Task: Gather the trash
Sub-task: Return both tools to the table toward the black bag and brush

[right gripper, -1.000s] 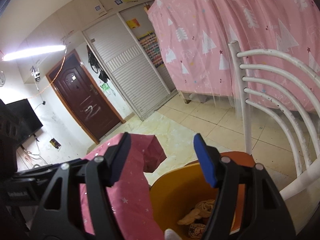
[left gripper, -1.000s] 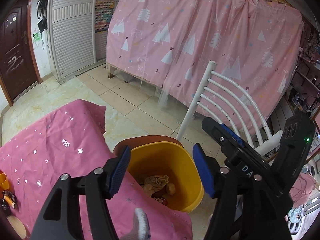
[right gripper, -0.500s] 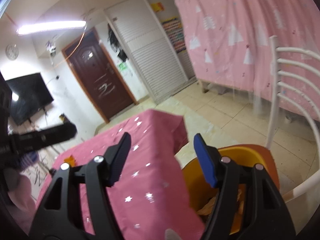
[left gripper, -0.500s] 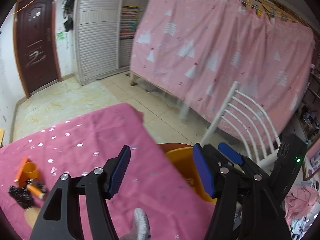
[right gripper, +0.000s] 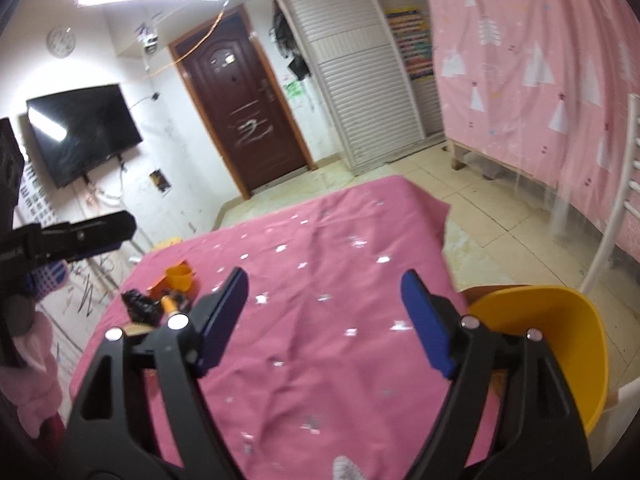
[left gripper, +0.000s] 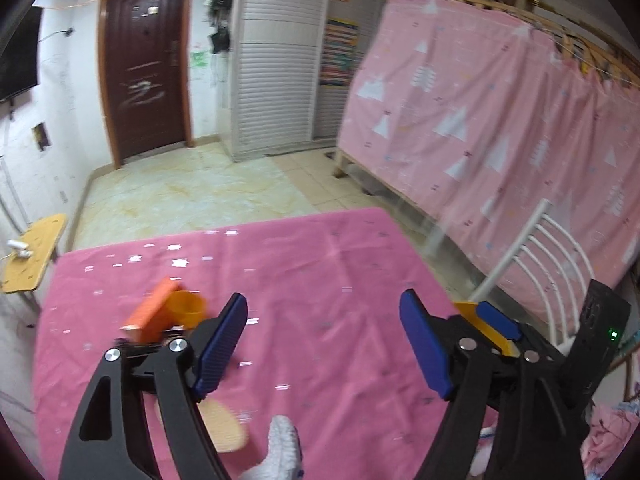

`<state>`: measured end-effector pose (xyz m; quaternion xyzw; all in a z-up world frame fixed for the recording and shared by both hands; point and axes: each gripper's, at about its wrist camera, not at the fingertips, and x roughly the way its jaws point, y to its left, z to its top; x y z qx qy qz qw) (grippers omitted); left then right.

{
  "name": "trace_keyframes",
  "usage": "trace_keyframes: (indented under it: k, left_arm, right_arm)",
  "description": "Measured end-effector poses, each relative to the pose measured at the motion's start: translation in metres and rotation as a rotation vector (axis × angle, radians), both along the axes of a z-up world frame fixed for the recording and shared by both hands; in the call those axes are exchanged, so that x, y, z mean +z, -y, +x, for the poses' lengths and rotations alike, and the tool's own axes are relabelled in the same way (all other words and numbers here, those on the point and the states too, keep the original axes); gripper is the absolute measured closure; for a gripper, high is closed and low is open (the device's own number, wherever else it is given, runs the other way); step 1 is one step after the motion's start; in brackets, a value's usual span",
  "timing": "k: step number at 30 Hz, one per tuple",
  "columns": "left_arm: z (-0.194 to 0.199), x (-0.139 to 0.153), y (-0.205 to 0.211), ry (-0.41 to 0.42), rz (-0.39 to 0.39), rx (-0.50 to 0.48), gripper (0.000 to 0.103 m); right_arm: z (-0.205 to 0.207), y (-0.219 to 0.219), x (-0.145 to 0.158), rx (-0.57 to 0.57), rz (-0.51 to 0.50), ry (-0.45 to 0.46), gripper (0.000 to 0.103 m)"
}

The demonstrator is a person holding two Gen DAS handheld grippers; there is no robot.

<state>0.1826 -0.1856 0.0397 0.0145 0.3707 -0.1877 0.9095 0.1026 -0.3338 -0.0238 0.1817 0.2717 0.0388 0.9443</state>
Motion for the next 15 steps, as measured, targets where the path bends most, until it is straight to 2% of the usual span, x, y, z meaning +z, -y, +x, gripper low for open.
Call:
trace_keyframes:
  k: [10, 15]
  left_arm:
    - [0.011, -0.005, -0.069, -0.006, 0.043, 0.111, 0.03]
    - [0.02, -0.019, -0.104, -0.056, 0.036, 0.156, 0.029]
  right_arm:
    - [0.018, -0.077, 0.001, 0.188, -0.028, -0.033, 0.027]
    - [0.024, -0.112, 0.0, 0.268, -0.063, -0.048, 0.026]
